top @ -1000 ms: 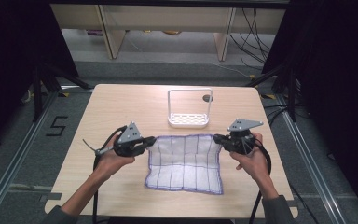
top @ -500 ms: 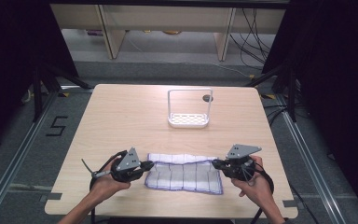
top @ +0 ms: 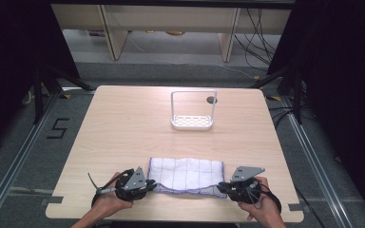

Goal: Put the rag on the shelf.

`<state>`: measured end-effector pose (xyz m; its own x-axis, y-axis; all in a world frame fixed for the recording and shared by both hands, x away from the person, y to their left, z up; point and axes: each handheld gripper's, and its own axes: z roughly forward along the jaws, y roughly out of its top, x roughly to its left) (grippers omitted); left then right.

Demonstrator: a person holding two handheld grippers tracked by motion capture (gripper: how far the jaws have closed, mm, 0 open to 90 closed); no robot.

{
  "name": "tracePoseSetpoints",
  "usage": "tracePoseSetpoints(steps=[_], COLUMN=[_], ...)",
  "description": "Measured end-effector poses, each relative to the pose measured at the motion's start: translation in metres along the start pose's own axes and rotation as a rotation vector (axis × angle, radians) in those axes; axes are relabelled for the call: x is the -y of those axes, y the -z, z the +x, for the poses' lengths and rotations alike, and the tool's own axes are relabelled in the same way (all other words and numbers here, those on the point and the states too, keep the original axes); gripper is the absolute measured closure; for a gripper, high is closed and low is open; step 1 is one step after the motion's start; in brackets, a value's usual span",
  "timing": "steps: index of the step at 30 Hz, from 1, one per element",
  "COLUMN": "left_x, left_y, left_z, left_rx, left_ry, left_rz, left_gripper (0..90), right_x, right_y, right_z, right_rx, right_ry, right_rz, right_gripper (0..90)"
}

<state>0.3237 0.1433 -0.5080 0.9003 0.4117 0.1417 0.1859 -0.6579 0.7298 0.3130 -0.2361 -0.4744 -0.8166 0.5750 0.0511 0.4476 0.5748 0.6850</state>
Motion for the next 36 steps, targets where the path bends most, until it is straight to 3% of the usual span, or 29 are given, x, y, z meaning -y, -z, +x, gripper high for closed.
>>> tracePoseSetpoints(steps=[2,4,5,8,9,10,13,16,17,20,22,24,26,28,29,31,33,36], left_x=[0.000,0.000,0.000,0.002,0.003,0.003,0.001,-0.005,-0.009,-0.018,-0.023,-0.027,-0.028,-0.027,-0.027,-0.025,-0.025,-0.026], left_y=[-0.001,0.000,0.000,0.000,0.000,0.002,0.009,0.019,0.020,0.023,0.020,0.013,0.003,-0.007,-0.014,-0.019,-0.025,-0.032], left_z=[-0.002,-0.002,-0.002,-0.001,-0.001,-0.002,-0.001,0.008,0.015,0.034,0.045,0.056,0.067,0.075,0.079,0.084,0.090,0.094], left_rx=[0.007,0.004,0.009,0.006,0.017,0.025,0.035,0.012,0.004,-0.037,-0.048,-0.056,-0.033,-0.043,-0.025,-0.017,-0.005,0.002], left_ry=[0.019,-0.002,0.000,0.012,0.023,0.061,0.110,0.112,0.130,0.144,0.175,0.192,0.206,0.233,0.257,0.255,0.264,0.281], left_rz=[-0.002,0.000,0.003,0.004,-0.001,-0.009,-0.055,-0.081,-0.118,-0.118,-0.133,-0.110,-0.071,-0.058,-0.054,-0.022,0.000,0.006], left_gripper=[76.4,75.1,74.1,69.4,66.5,61.9,50.7,44.9,43.9,41.6,41.4,40.9,40.2,39.8,39.8,39.5,38.8,40.1], right_x=[0.004,0.006,0.007,0.011,0.011,0.012,0.013,0.011,0.009,0.004,0.002,0.000,-0.002,-0.006,-0.007,-0.012,-0.016,-0.022], right_y=[-0.001,-0.003,-0.002,-0.003,-0.003,-0.002,0.006,0.015,0.018,0.022,0.021,0.017,0.011,0.005,0.002,-0.005,-0.013,-0.024], right_z=[0.001,0.003,0.002,0.005,0.005,0.006,0.007,0.006,0.003,-0.008,-0.016,-0.023,-0.031,-0.035,-0.041,-0.046,-0.055,-0.059], right_rx=[0.000,-0.002,-0.007,-0.010,-0.009,-0.016,-0.029,-0.001,0.021,0.079,0.098,0.126,0.142,0.142,0.146,0.147,0.157,0.144], right_ry=[-0.001,-0.011,0.005,-0.014,-0.011,-0.024,-0.036,-0.074,-0.078,-0.143,-0.162,-0.195,-0.176,-0.212,-0.191,-0.215,-0.174,-0.198], right_rz=[0.010,0.008,0.032,0.032,0.032,0.030,0.024,-0.032,-0.057,-0.108,-0.108,-0.094,-0.093,-0.072,-0.071,-0.061,-0.052,-0.024], right_gripper=[80.0,79.4,78.6,76.2,75.5,73.7,62.8,54.1,53.0,49.3,48.2,47.5,47.3,47.1,47.0,47.0,47.5,48.6])
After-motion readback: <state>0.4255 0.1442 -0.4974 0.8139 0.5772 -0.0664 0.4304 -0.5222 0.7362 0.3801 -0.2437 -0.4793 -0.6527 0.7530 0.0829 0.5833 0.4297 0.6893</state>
